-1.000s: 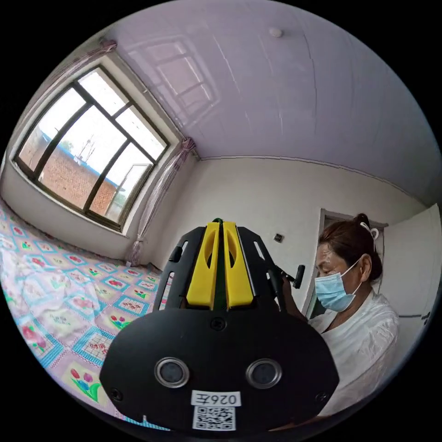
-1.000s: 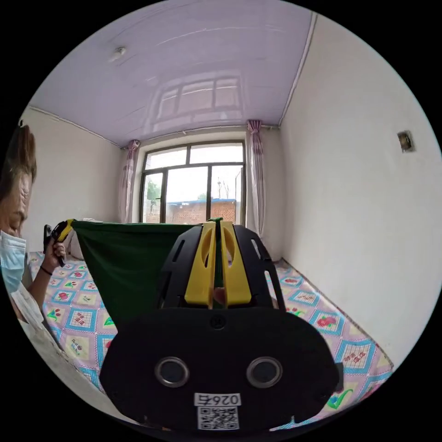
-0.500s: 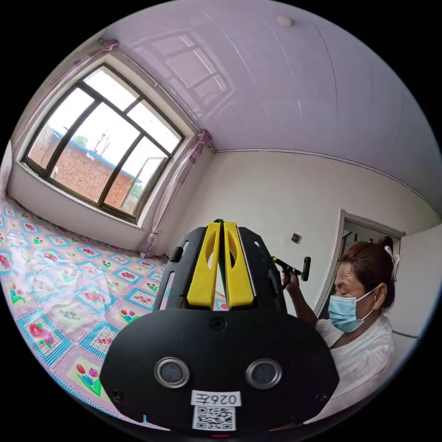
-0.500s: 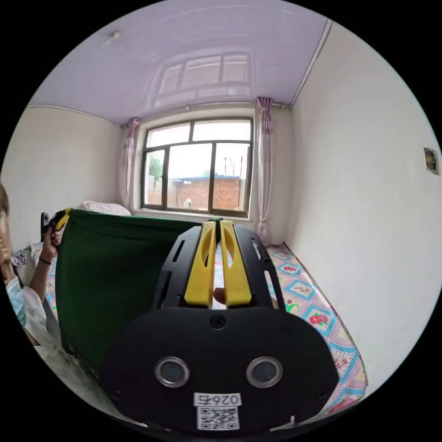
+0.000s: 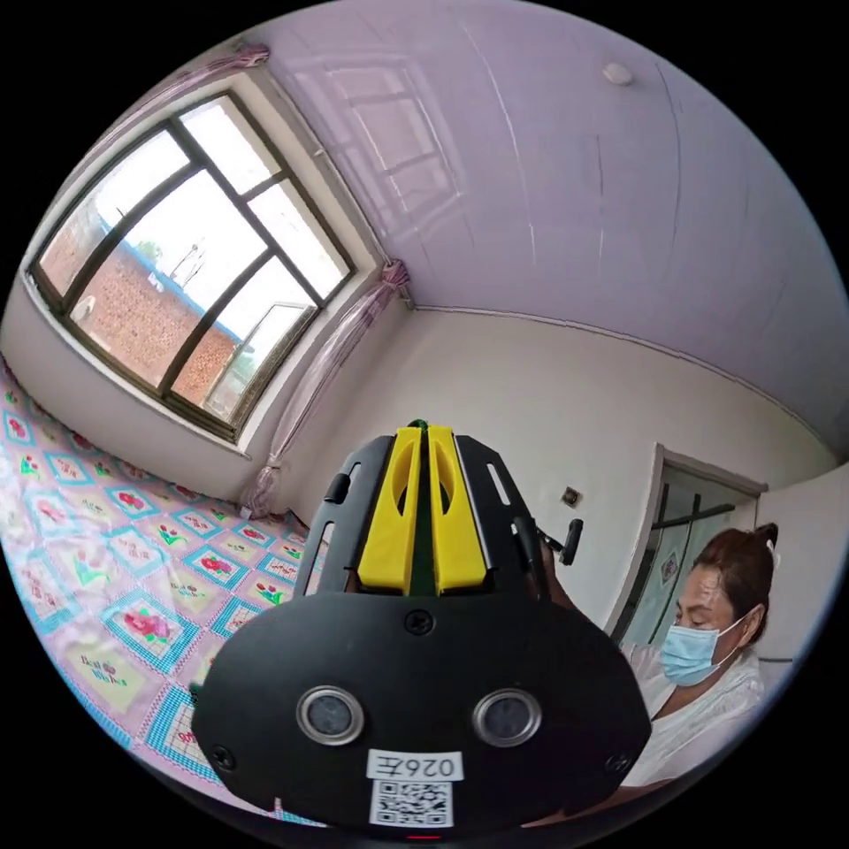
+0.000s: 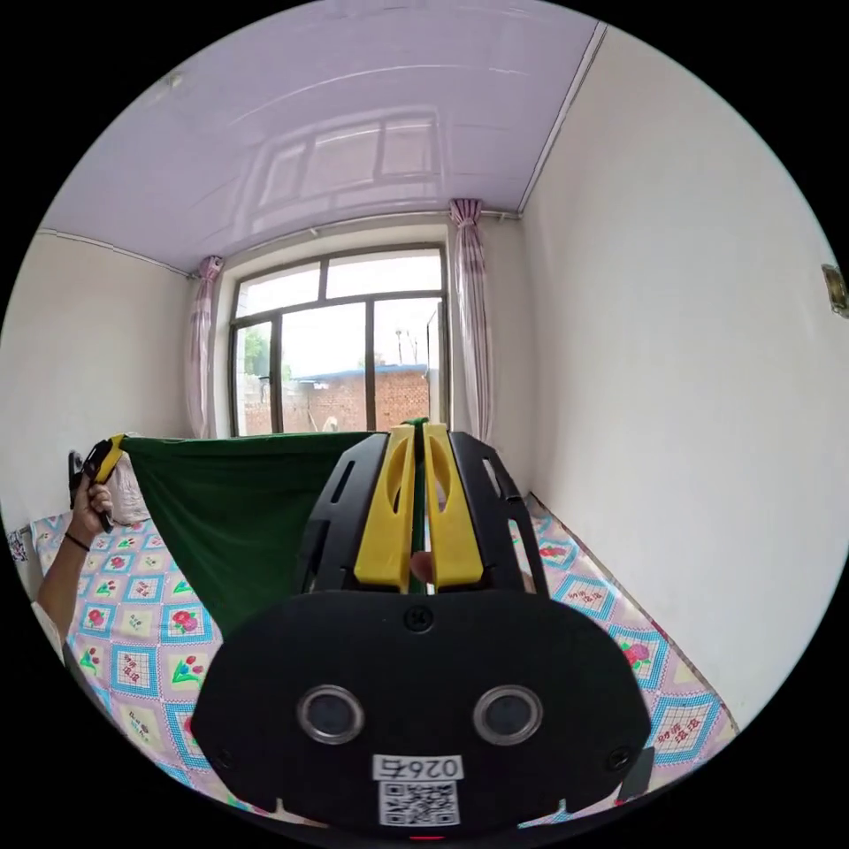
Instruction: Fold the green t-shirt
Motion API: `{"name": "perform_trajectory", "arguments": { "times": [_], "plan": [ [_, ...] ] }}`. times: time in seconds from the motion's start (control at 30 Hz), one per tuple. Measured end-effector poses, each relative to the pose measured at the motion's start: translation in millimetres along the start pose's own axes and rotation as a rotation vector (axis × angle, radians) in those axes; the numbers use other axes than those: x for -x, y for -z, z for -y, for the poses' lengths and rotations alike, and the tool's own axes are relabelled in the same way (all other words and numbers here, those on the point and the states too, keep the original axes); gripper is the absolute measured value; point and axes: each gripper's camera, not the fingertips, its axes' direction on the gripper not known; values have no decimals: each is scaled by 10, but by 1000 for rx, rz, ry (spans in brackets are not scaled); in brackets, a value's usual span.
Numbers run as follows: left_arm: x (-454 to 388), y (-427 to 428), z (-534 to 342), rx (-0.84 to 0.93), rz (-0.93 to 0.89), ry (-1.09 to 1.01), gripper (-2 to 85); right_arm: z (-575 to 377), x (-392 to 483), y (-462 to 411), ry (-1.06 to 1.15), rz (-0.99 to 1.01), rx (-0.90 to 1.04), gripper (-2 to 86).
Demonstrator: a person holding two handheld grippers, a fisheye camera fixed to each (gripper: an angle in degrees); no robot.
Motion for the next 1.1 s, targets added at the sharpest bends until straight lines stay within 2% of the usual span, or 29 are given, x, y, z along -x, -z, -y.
{"name": "perform_trajectory", "arguments": {
  "times": [0.1,0.27,0.4,0.53,0.63,0.73,0.83,1.1],
  "plan": [
    [-208,113,-211,91,9,-58,-7,-356,-274,442,-7,75,-17,-16],
    [-100,415,-1197,230,17,45,-7,-1753,-748,797,-78,146,97,-16],
    [351,681,-2442,372,61,273,-7,-3503,-1104,671,-202,132,333,-15],
    [790,1017,-3671,387,129,540,-7,-5329,-1536,382,-431,168,575,-15],
    [991,1211,-4342,416,189,714,-8,-6315,-1788,292,-552,162,708,-15],
    [1064,1289,-4785,524,255,817,-8,-7002,-1999,334,-670,154,787,-16],
    [1068,1283,-5040,636,301,850,-8,-7387,-2088,367,-654,111,872,-16],
    [1014,1361,-5343,718,340,890,-7,-7917,-2315,564,-587,47,964,-15]
  ]
}}
